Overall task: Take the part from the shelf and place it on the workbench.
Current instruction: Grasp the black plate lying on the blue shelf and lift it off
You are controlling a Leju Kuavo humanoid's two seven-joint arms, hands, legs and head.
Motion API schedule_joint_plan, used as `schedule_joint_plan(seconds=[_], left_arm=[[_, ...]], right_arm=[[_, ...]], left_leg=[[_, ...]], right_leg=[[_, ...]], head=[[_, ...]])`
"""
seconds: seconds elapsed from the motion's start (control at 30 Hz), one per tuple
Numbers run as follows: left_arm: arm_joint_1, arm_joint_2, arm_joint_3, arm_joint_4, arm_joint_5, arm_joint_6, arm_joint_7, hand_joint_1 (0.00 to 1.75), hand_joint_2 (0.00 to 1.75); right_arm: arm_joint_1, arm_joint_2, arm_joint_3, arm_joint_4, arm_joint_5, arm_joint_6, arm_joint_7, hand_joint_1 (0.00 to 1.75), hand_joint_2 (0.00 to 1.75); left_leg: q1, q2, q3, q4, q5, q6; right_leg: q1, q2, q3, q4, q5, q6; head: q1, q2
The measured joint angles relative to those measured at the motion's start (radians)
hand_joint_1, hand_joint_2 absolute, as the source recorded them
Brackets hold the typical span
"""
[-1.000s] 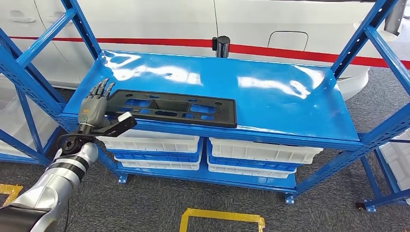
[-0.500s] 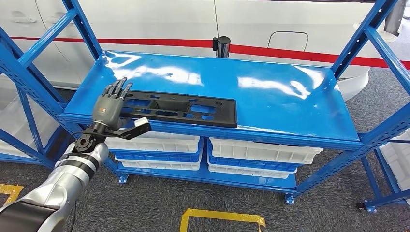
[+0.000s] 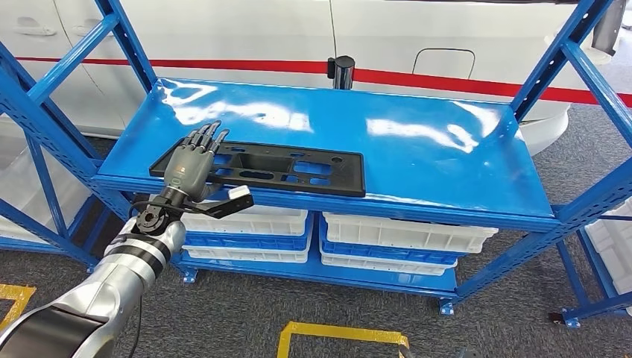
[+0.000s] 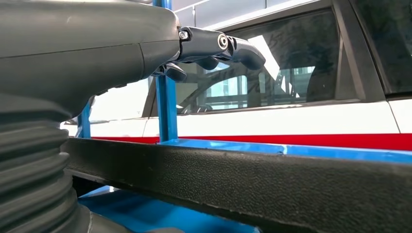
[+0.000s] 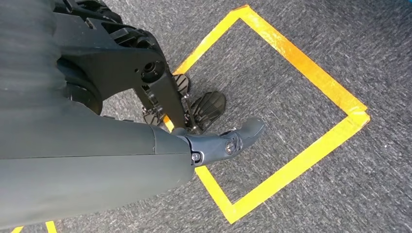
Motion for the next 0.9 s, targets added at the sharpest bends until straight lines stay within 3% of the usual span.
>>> schedule_joint_plan(seconds=[0.13,0.27,0.9], left_arm=[[-0.001,-0.005,-0.003,0.003,-0.011,0.0,0.002,0.04,1.75],[-0.001,-0.011,-0.005,0.003,-0.022,0.0,-0.004,1.75,1.75],[0.022,-0.026,-0.006,-0.015,-0.028,0.0,-0.075,1.75,1.75]], right_arm=[[0.0,0.0,0.002,0.0,0.002,0.001,0.0,0.0,1.75],[-0.001,0.0,0.006,0.0,0.004,0.003,0.0,0.0,1.75],[-0.006,0.003,0.015,0.0,0.011,0.003,0.007,0.0,1.75]], left_leg=[[0.0,0.0,0.0,0.0,0.0,0.0],[0.0,0.0,0.0,0.0,0.0,0.0],[0.0,0.0,-0.001,0.0,0.0,0.0]], right_leg=[[0.0,0.0,0.0,0.0,0.0,0.0],[0.0,0.0,0.0,0.0,0.0,0.0],[0.0,0.0,0.0,0.0,0.0,0.0]], head=[[0.0,0.0],[0.0,0.0],[0.0,0.0]])
